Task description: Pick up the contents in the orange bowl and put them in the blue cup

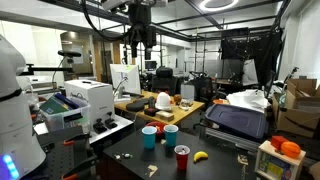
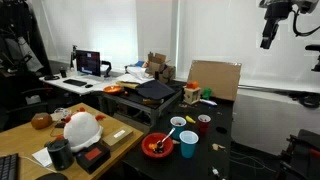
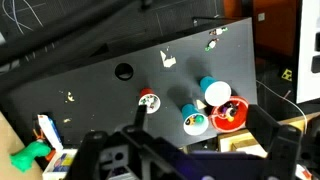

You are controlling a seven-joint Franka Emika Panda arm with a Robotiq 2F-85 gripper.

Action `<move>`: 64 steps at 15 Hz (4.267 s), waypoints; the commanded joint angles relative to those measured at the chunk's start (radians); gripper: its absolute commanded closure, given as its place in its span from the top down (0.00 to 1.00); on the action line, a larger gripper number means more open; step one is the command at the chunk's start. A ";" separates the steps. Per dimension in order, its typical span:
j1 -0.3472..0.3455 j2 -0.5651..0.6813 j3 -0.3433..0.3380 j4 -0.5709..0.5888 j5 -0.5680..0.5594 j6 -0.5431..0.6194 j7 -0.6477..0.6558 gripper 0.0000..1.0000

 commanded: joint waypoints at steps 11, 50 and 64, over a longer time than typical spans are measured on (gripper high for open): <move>-0.021 0.003 0.018 0.002 0.010 -0.002 -0.008 1.00; 0.235 1.400 0.318 1.016 -0.061 0.251 0.447 1.00; 0.226 1.759 0.429 1.444 0.083 -0.055 0.386 1.00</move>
